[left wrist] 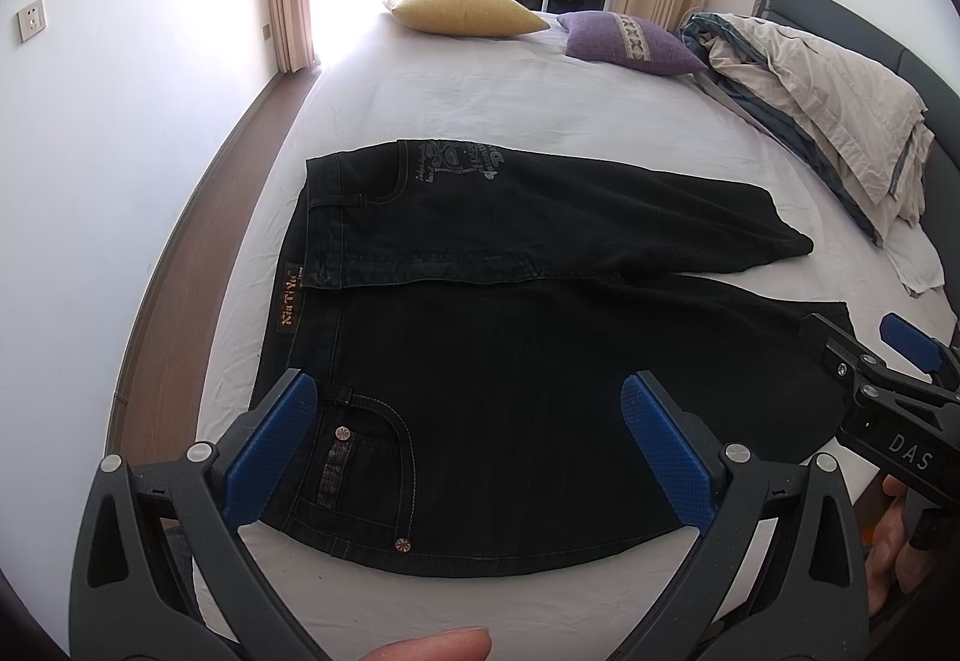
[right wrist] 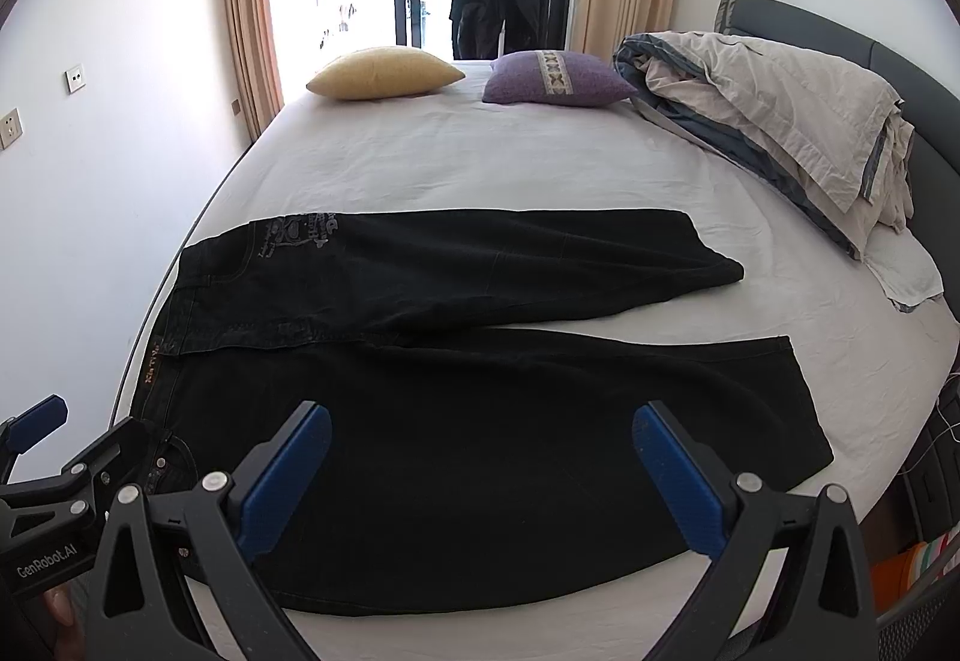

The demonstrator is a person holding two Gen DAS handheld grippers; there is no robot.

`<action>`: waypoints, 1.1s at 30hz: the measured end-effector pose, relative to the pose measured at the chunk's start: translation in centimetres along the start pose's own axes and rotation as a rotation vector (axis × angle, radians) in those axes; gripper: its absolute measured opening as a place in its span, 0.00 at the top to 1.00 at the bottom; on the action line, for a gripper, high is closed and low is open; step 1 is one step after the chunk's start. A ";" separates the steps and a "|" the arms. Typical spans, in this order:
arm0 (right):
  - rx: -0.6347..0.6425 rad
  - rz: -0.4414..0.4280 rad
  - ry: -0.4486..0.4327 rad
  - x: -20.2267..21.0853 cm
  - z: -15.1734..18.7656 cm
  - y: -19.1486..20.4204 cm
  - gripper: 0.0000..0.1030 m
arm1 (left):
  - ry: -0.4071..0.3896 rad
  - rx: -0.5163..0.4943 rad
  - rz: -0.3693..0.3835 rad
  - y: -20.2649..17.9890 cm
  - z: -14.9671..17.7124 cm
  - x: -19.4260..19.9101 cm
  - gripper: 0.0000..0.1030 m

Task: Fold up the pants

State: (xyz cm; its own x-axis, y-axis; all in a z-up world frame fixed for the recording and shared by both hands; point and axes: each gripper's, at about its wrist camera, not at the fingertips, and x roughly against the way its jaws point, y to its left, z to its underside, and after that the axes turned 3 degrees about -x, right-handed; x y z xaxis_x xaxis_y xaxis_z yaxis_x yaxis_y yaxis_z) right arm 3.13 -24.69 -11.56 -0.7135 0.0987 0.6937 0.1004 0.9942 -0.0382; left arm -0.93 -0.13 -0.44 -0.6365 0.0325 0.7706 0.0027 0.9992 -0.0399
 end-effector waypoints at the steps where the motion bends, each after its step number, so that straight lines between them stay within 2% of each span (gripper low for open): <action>1: 0.000 0.000 0.000 0.0 0.1 0.0 0.00 | 0.000 0.000 0.000 0.0 0.0 0.0 0.00; 33: 0.004 -0.016 0.016 -0.8 0.4 0.4 0.00 | 0.015 -0.008 0.000 -0.4 0.6 -1.2 0.00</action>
State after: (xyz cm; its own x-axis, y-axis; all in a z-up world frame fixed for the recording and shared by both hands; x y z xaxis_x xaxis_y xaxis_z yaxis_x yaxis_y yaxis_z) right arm 3.46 -24.34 -12.44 -0.7038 0.0821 0.7056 0.0864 0.9958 -0.0297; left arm -0.63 -0.56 -1.77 -0.6245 0.0323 0.7803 0.0085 0.9994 -0.0345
